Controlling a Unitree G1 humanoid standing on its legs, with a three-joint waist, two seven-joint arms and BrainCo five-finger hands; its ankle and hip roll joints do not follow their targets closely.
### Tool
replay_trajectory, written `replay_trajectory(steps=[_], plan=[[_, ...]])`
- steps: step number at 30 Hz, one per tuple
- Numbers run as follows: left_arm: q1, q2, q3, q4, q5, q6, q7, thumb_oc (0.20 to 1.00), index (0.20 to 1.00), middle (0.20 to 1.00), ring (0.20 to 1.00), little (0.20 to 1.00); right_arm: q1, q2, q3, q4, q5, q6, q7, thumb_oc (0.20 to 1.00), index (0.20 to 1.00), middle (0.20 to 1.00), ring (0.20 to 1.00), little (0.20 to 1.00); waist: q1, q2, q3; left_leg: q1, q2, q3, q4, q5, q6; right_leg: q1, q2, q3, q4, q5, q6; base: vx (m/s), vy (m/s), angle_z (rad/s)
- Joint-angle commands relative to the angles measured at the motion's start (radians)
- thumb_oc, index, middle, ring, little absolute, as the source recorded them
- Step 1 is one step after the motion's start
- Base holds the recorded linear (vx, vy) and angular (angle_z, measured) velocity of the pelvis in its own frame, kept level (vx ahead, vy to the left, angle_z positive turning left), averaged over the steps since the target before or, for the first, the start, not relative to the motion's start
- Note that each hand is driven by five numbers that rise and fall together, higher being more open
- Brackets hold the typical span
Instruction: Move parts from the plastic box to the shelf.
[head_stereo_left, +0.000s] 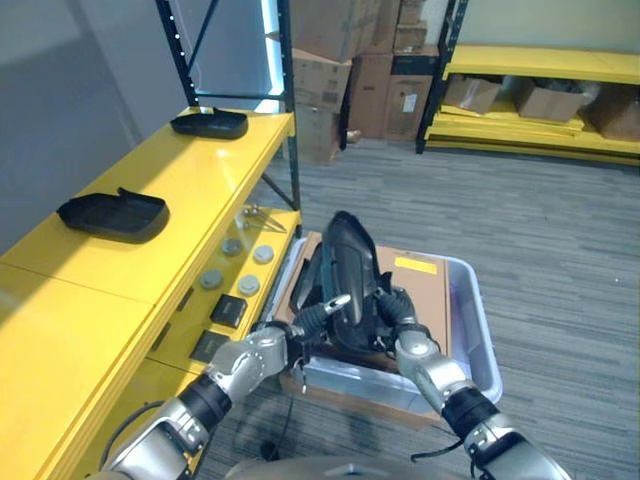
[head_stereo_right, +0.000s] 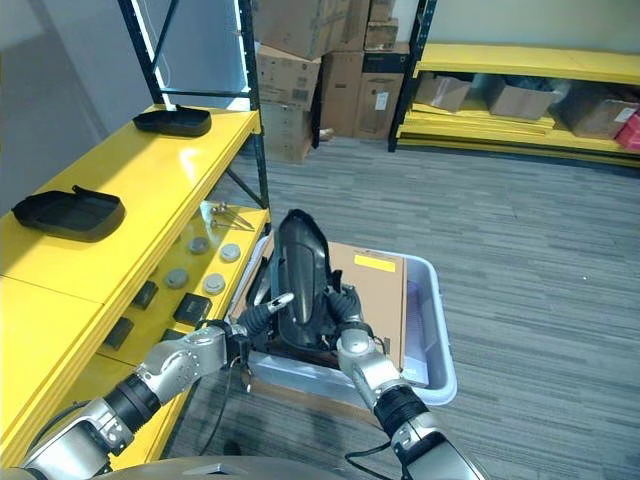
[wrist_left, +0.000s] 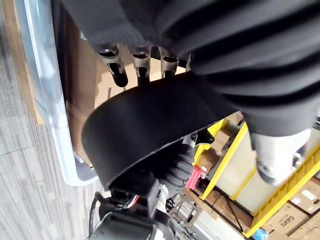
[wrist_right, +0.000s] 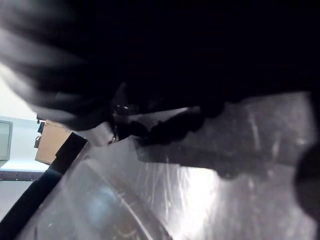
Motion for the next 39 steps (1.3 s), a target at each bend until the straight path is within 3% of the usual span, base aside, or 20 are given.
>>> replay_trajectory(steps=[1, 9, 18, 19, 23, 33, 39], plan=[[-0.105, -0.086, -0.035, -0.001, 0.012, -0.07, -0.032, 0.2, 0.2, 0.2, 0.2, 0.2, -0.141, 0.067, 0.051, -0.012, -0.038, -0.024, 0.043, 0.2, 0.2, 0.2, 0.2, 0.2, 0.02, -0.036, 0.0, 0.023, 0.019, -0.01, -0.001, -0.09, -0.016, -0.012, -0.033, -0.041, -0.091, 0.063, 0.047, 0.0, 0.0, 0.0], [-0.099, -0.074, -0.039, -0.016, 0.038, -0.099, -0.031, 0.2, 0.2, 0.2, 0.2, 0.2, -0.137, 0.07, 0.054, -0.018, -0.004, -0.017, 0.022, 0.2, 0.2, 0.2, 0.2, 0.2, 0.023, -0.032, -0.001, 0.028, 0.014, -0.014, -0.003, -0.089, -0.016, -0.004, -0.03, -0.042, -0.095, 0.063, 0.046, 0.0, 0.001, 0.0], [-0.089, -0.07, -0.021, -0.016, 0.095, -0.177, -0.008, 0.2, 0.2, 0.2, 0.2, 0.2, -0.124, 0.074, 0.047, -0.005, 0.02, -0.041, 0.025, 0.2, 0.2, 0.2, 0.2, 0.2, 0.026, -0.034, -0.001, 0.031, 0.013, -0.016, -0.003, -0.089, -0.016, 0.001, -0.029, -0.041, -0.096, 0.063, 0.044, 0.0, 0.0, 0.0], [-0.087, -0.065, -0.017, -0.024, 0.116, -0.199, 0.014, 0.2, 0.2, 0.2, 0.2, 0.2, -0.121, 0.076, 0.042, -0.01, 0.04, -0.051, 0.013, 1.0, 1.0, 1.0, 1.0, 1.0, 0.027, -0.034, 0.001, 0.031, 0.012, -0.019, -0.004, -0.088, -0.015, 0.001, -0.028, -0.041, -0.095, 0.063, 0.044, 0.0, 0.0, 0.0], [-0.08, -0.038, 0.021, -0.041, 0.185, -0.244, 0.024, 0.2, 0.2, 0.2, 0.2, 0.2, -0.11, 0.073, 0.014, -0.014, 0.06, -0.049, -0.014, 1.0, 1.0, 1.0, 1.0, 1.0, 0.033, -0.033, 0.001, 0.037, 0.007, -0.025, -0.005, -0.09, -0.013, 0.008, -0.028, -0.041, -0.095, 0.061, 0.042, 0.0, 0.0, 0.0], [-0.056, 0.022, 0.095, -0.076, 0.266, -0.277, 0.081, 0.2, 0.2, 0.2, 0.2, 0.2, -0.067, 0.053, -0.035, -0.018, 0.072, -0.045, -0.03, 1.0, 1.0, 1.0, 1.0, 1.0, 0.04, -0.031, -0.002, 0.04, -0.003, -0.035, -0.006, -0.092, -0.009, 0.016, -0.029, -0.037, -0.098, 0.062, 0.043, 0.0, 0.003, 0.0], [0.088, 0.128, 0.312, -0.165, 0.322, -0.379, 0.076, 0.2, 0.2, 0.2, 0.2, 0.2, 0.16, -0.026, -0.164, -0.105, 0.031, 0.028, 0.018, 1.0, 1.0, 1.0, 1.0, 1.0, 0.015, -0.03, 0.008, 0.032, -0.015, -0.029, -0.006, -0.098, -0.003, 0.004, -0.033, -0.019, -0.092, 0.062, 0.047, -0.03, 0.043, -0.08]])
